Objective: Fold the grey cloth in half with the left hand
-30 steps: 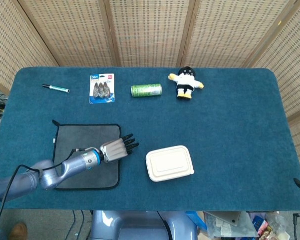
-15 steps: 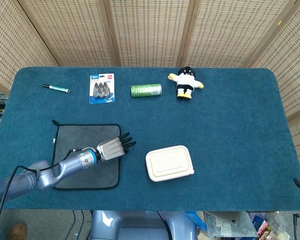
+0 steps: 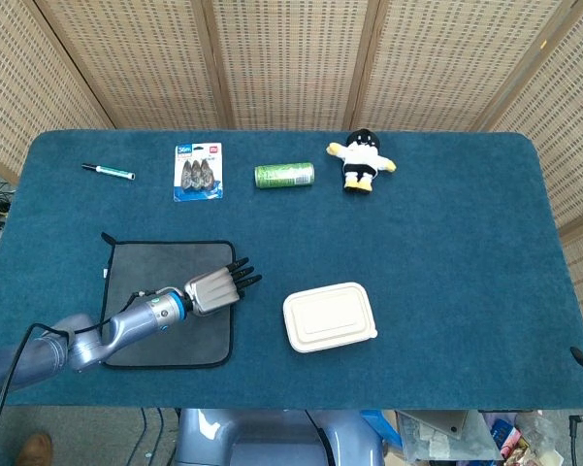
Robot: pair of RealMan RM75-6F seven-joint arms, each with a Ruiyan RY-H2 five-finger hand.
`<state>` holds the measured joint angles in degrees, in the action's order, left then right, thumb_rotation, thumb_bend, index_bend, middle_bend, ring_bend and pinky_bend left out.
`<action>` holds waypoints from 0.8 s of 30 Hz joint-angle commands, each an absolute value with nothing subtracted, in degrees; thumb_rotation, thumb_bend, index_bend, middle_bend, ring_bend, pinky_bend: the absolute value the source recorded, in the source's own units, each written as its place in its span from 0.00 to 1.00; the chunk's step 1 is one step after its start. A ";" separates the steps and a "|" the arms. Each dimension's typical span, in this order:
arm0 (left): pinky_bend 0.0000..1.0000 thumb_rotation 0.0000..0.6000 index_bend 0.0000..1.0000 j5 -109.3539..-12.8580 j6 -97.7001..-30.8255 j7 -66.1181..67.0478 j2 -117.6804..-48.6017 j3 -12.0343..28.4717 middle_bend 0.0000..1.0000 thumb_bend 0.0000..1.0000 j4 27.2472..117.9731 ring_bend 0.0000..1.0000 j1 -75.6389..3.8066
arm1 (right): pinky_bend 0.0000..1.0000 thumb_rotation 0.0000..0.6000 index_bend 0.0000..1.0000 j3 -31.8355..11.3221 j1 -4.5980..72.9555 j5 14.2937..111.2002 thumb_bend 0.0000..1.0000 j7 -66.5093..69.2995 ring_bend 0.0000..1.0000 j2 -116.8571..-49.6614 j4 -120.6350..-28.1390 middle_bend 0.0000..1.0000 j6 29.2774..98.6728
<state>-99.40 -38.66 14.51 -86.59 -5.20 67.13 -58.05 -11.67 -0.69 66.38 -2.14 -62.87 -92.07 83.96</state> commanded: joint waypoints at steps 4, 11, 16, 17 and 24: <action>0.00 1.00 0.48 -99.00 -39.06 14.23 -86.72 -5.51 0.00 0.27 66.74 0.00 -57.94 | 0.00 1.00 0.00 -11.68 -0.71 66.30 0.00 -2.04 0.00 -62.85 -92.03 0.00 83.96; 0.00 1.00 0.48 -98.63 -39.37 14.07 -87.17 -5.83 0.00 0.28 66.19 0.00 -57.96 | 0.00 1.00 0.00 -11.64 -0.71 66.40 0.00 -1.87 0.00 -62.76 -92.07 0.00 83.91; 0.00 1.00 0.48 -98.67 -39.61 13.88 -87.61 -6.01 0.00 0.38 65.93 0.00 -58.10 | 0.00 1.00 0.00 -11.64 -0.69 66.36 0.00 -1.77 0.00 -62.70 -92.08 0.00 83.83; 0.00 1.00 0.48 -98.68 -39.69 13.80 -87.76 -6.00 0.00 0.39 65.90 0.00 -58.15 | 0.00 1.00 0.00 -11.63 -0.69 66.36 0.00 -1.75 0.00 -62.69 -92.10 0.00 83.82; 0.00 1.00 0.49 -98.85 -40.47 13.34 -88.73 -5.99 0.00 0.42 65.01 0.00 -58.48 | 0.00 1.00 0.00 -11.59 -0.65 66.29 0.00 -1.73 0.00 -62.63 -92.16 0.00 83.65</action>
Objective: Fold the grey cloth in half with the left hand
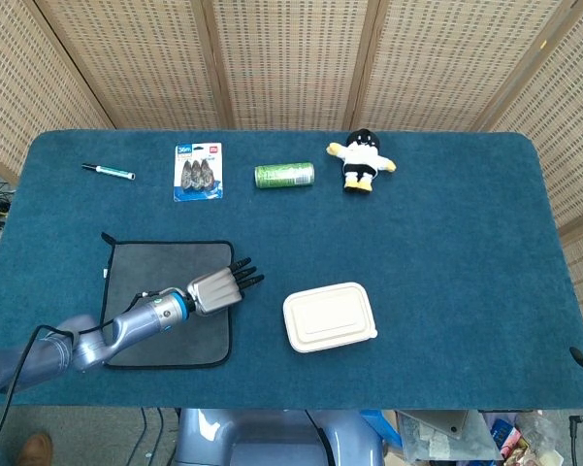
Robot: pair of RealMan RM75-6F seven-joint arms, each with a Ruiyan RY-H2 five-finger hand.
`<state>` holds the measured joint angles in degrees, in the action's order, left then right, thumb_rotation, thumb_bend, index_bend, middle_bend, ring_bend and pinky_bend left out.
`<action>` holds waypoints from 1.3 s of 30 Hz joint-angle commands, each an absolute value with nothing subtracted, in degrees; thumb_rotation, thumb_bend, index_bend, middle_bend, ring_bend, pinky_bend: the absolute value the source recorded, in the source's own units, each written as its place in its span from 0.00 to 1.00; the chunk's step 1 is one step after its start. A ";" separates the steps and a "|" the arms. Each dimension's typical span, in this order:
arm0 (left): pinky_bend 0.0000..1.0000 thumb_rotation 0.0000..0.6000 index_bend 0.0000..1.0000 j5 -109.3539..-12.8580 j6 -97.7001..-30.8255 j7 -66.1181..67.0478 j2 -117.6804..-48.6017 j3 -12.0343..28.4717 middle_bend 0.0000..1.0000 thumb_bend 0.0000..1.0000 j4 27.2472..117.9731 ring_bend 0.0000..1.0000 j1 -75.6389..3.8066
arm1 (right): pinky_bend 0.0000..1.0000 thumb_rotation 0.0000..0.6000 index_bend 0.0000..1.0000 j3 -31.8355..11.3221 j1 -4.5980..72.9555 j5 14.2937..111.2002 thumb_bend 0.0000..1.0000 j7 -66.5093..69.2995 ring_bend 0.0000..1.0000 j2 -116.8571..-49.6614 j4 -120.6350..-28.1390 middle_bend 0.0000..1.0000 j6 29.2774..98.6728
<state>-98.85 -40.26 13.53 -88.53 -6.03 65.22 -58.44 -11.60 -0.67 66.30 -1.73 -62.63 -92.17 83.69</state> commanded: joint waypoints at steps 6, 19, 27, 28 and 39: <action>0.00 1.00 0.55 -99.23 -41.41 12.72 -89.62 -6.26 0.00 0.43 63.53 0.00 -58.53 | 0.00 1.00 0.00 -11.58 -0.62 66.27 0.00 -1.59 0.00 -62.55 -92.21 0.00 83.53; 0.00 1.00 0.62 -100.35 -43.83 10.34 -90.69 -7.26 0.00 0.47 61.42 0.00 -58.44 | 0.00 1.00 0.00 -11.44 -0.69 66.41 0.00 -1.59 0.00 -62.45 -92.44 0.00 83.63; 0.00 1.00 0.62 -100.88 -45.20 9.98 -89.54 -8.02 0.00 0.49 61.81 0.00 -58.03 | 0.00 1.00 0.00 -11.27 -0.65 66.56 0.00 -1.68 0.00 -62.42 -92.57 0.00 83.51; 0.00 1.00 0.62 -101.08 -45.61 9.92 -89.15 -8.22 0.00 0.49 61.95 0.00 -57.89 | 0.00 1.00 0.00 -11.25 -0.65 66.59 0.00 -1.70 0.00 -62.41 -92.60 0.00 83.52; 0.00 1.00 0.62 -102.76 -51.12 7.17 -83.39 -11.03 0.00 0.49 62.76 0.00 -54.93 | 0.00 1.00 0.00 -11.00 -0.74 66.97 0.00 -2.14 0.00 -62.32 -93.12 0.00 83.86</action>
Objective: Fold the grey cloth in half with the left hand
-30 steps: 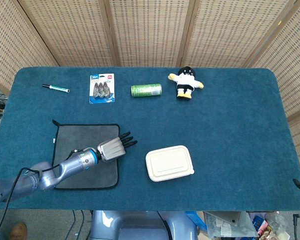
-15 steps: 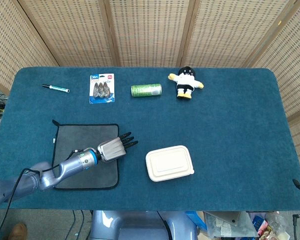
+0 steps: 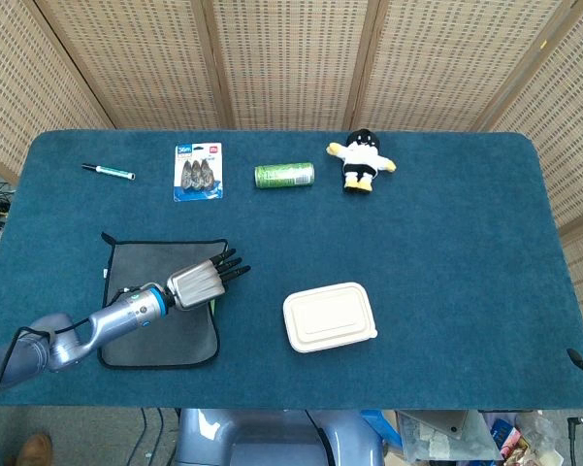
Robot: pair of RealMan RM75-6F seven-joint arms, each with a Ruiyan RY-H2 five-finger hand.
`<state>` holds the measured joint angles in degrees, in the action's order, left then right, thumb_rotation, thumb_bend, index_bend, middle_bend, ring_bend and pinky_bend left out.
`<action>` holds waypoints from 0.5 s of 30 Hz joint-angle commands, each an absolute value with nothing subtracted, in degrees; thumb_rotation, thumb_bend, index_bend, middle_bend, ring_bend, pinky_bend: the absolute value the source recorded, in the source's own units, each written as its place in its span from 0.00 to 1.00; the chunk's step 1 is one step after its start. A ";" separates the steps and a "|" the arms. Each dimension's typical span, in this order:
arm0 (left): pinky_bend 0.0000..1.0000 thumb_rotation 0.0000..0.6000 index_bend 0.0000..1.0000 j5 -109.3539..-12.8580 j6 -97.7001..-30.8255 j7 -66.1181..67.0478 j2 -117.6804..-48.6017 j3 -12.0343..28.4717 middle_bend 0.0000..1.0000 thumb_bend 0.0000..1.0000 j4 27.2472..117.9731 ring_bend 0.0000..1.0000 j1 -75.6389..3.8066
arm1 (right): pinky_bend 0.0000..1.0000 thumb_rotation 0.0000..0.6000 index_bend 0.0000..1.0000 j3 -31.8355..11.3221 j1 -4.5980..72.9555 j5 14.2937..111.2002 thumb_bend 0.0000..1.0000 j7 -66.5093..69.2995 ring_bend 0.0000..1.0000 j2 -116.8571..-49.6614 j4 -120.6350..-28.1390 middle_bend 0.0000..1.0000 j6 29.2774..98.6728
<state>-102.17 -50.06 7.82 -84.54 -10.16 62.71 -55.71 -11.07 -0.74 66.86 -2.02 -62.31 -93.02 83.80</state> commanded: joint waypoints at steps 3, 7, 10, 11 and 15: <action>0.00 1.00 0.62 -104.04 -52.43 6.48 -81.59 -12.46 0.00 0.49 62.96 0.00 -54.29 | 0.00 1.00 0.00 -10.98 -0.78 67.06 0.00 -2.31 0.00 -62.28 -93.33 0.00 84.06; 0.00 1.00 0.62 -105.38 -54.08 6.20 -79.71 -13.85 0.00 0.49 62.87 0.00 -53.43 | 0.00 1.00 0.00 -10.95 -0.78 67.10 0.00 -2.57 0.00 -62.31 -93.44 0.00 84.20; 0.00 1.00 0.62 -105.83 -55.83 5.25 -78.51 -14.66 0.00 0.49 62.78 0.00 -52.13 | 0.00 1.00 0.00 -10.88 -0.68 67.13 0.00 -3.02 0.00 -62.45 -93.48 0.00 84.18; 0.00 1.00 0.62 -105.96 -56.17 5.08 -78.40 -14.86 0.00 0.49 62.54 0.00 -51.78 | 0.00 1.00 0.00 -10.81 -0.67 67.19 0.00 -3.14 0.00 -62.49 -93.51 0.00 84.18; 0.00 1.00 0.62 -106.22 -57.32 4.32 -78.66 -15.44 0.00 0.50 60.89 0.00 -50.27 | 0.00 1.00 0.00 -10.62 -0.58 67.53 0.00 -3.60 0.00 -62.67 -93.60 0.00 84.28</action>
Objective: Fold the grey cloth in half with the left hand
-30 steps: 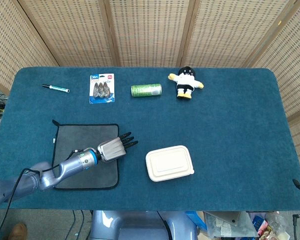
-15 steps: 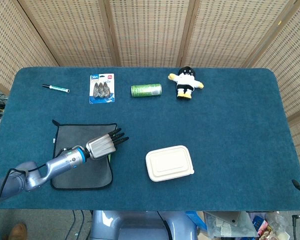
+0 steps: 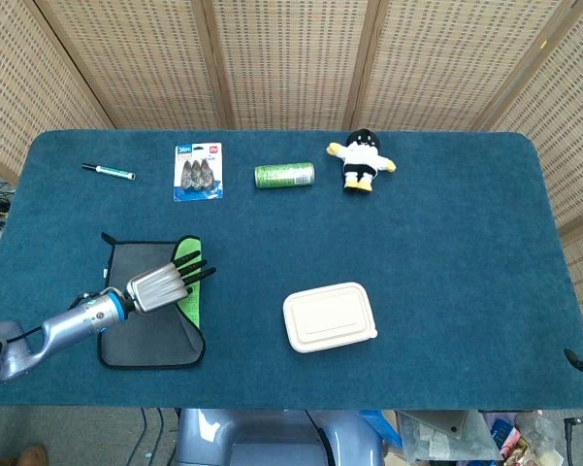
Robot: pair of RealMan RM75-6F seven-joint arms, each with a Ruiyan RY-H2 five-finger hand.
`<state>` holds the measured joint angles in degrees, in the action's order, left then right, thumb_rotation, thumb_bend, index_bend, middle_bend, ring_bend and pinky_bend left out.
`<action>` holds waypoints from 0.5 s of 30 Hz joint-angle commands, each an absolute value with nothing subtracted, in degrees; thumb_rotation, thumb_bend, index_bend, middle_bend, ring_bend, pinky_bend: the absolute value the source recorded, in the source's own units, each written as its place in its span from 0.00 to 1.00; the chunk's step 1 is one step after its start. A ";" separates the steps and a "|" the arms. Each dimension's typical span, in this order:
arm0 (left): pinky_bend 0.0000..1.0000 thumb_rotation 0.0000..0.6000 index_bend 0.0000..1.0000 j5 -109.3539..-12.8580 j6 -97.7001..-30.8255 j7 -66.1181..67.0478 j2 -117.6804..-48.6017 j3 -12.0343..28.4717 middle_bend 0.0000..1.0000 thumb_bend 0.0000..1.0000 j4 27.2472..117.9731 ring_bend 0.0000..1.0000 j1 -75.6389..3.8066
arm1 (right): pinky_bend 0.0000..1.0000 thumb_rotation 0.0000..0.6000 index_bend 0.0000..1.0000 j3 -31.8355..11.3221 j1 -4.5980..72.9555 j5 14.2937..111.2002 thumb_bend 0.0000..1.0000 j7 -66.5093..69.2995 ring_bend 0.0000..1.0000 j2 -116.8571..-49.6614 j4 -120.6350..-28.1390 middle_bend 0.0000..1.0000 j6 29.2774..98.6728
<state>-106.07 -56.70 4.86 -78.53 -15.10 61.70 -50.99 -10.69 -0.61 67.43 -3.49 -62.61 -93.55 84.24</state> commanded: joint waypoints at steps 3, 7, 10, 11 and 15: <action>0.00 1.00 0.62 -106.34 -58.12 3.19 -79.03 -15.87 0.00 0.49 59.45 0.00 -49.15 | 0.00 1.00 0.00 -10.53 -0.55 67.69 0.00 -3.92 0.00 -62.76 -93.73 0.00 84.40; 0.00 1.00 0.62 -106.79 -59.31 2.06 -79.00 -17.06 0.00 0.50 57.05 0.00 -47.25 | 0.00 1.00 0.00 -10.47 -0.57 67.78 0.00 -4.01 0.00 -62.77 -93.85 0.00 84.49; 0.00 1.00 0.62 -106.91 -60.17 0.98 -78.71 -17.57 0.00 0.50 55.57 0.00 -46.12 | 0.00 1.00 0.00 -10.48 -0.62 67.82 0.00 -3.94 0.00 -62.72 -93.89 0.00 84.60; 0.00 1.00 0.62 -106.94 -60.35 0.64 -78.67 -17.68 0.00 0.50 55.21 0.00 -45.84 | 0.00 1.00 0.00 -10.47 -0.61 67.86 0.00 -3.92 0.00 -62.70 -93.91 0.00 84.60; 0.00 1.00 0.62 -107.38 -60.97 -0.20 -78.84 -18.36 0.00 0.50 53.44 0.00 -44.65 | 0.00 1.00 0.00 -10.38 -0.63 68.05 0.00 -3.97 0.00 -62.70 -94.03 0.00 84.67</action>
